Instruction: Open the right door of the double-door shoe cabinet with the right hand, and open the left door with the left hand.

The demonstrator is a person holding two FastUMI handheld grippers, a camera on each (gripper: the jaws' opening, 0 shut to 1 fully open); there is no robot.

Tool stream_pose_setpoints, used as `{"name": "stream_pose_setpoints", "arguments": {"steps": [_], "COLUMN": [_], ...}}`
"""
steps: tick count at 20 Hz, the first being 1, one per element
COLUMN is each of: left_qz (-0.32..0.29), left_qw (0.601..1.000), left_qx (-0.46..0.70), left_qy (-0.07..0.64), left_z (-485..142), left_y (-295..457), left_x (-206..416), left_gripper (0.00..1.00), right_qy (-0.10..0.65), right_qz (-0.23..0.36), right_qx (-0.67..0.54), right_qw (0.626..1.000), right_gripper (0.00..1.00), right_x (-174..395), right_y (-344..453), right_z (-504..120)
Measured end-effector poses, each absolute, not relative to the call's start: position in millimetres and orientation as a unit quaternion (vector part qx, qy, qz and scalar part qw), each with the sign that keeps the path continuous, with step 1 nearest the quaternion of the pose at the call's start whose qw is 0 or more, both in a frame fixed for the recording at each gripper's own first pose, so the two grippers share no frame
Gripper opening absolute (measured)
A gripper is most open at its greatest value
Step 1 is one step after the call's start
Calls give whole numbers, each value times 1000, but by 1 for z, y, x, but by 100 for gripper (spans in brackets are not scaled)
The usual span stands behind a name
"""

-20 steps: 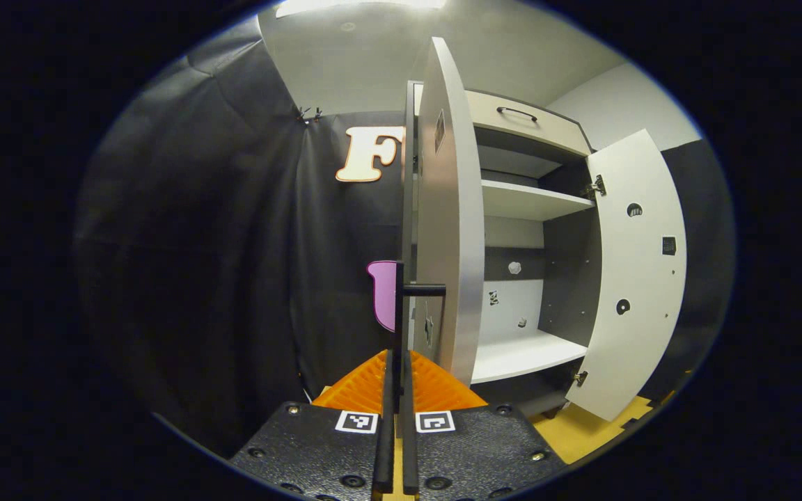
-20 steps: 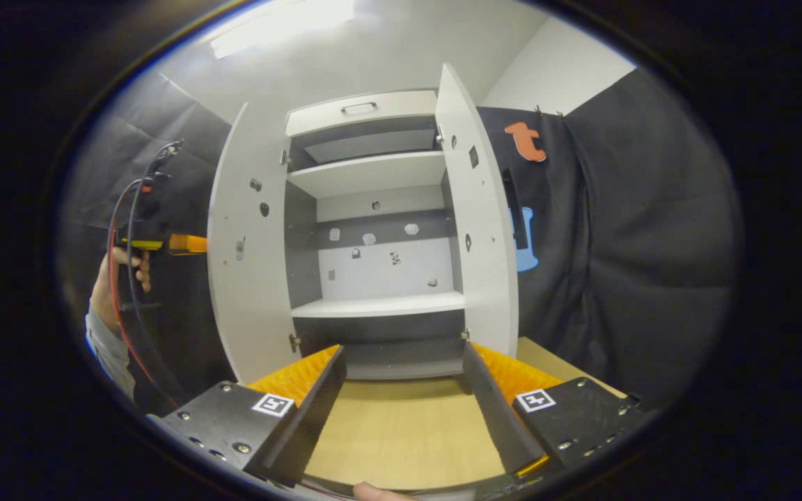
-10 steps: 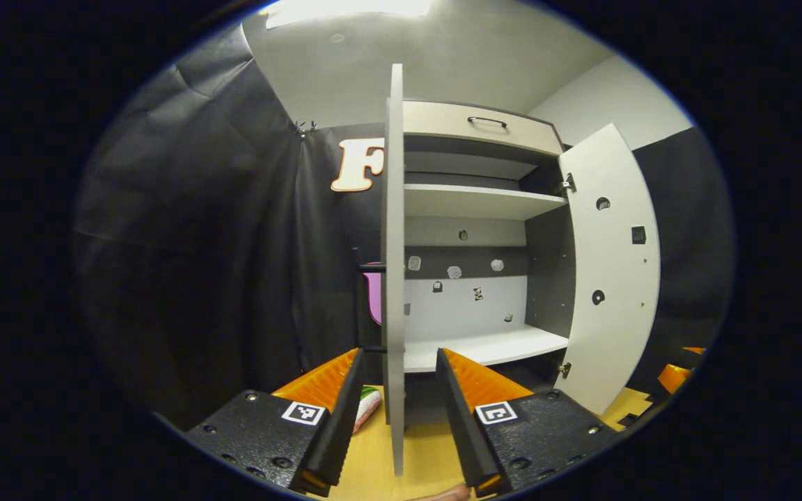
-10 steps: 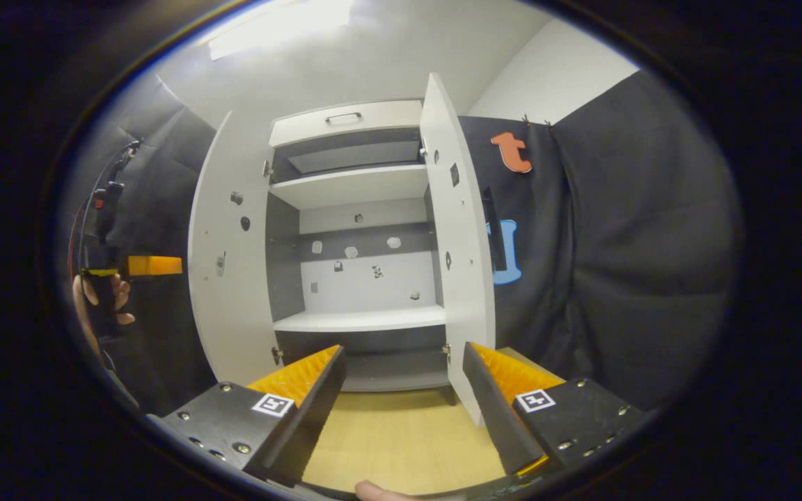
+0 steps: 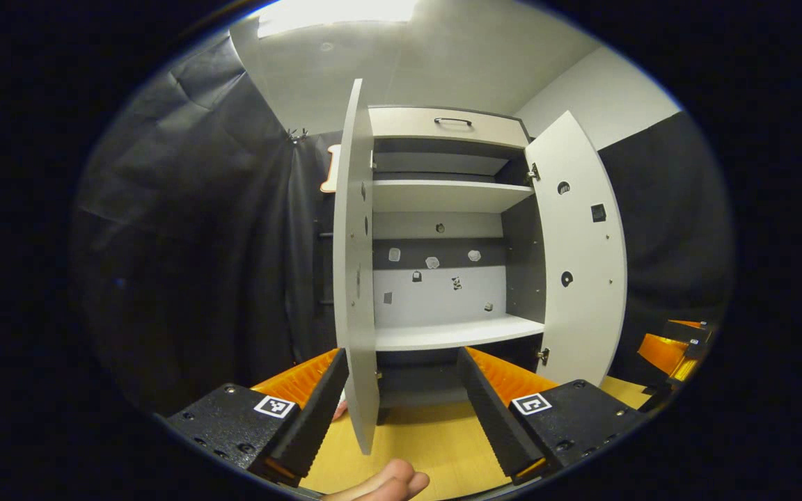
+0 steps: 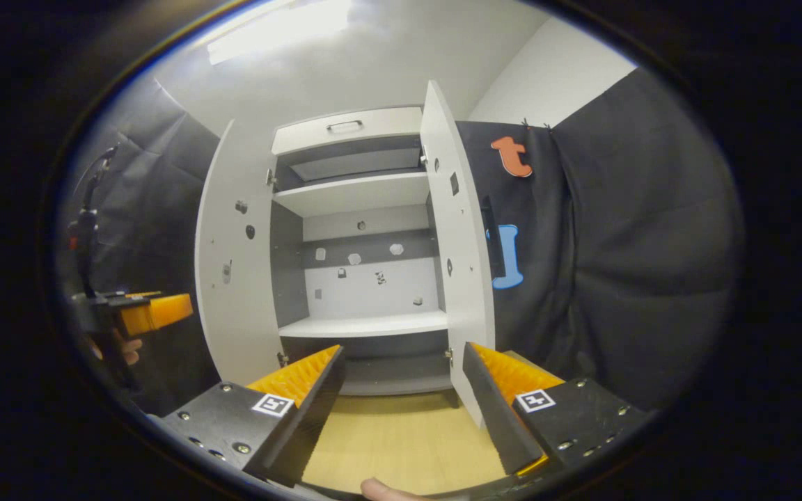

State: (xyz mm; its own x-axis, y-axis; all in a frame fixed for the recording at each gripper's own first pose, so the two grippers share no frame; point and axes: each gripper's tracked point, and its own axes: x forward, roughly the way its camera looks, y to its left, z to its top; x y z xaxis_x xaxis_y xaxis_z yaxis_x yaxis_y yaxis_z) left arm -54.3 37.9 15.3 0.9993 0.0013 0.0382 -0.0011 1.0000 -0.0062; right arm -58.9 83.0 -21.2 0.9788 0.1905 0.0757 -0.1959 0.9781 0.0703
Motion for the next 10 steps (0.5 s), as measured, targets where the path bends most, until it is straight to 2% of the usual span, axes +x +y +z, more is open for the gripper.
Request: {"name": "stream_pose_setpoints", "arguments": {"steps": [3, 4, 10], "left_qz": [-9, -13, -18], "left_qw": [1000, 1000, 999], "left_qx": [-16, -14, -23], "left_qy": [-6, -3, -19], "left_z": [-4, -5, 5], "left_y": [25, 20, 14], "left_x": [-63, -63, -66], "left_gripper": [97, 98, 98], "right_qy": [-31, -31, -38], "right_qz": [103, 102, 108], "right_qx": [30, 28, 29], "right_qw": [994, 994, 993], "right_gripper": [100, 96, 100], "right_x": [-63, -63, -69], "right_y": [86, 86, 90], "right_z": [-27, -27, -23]}}
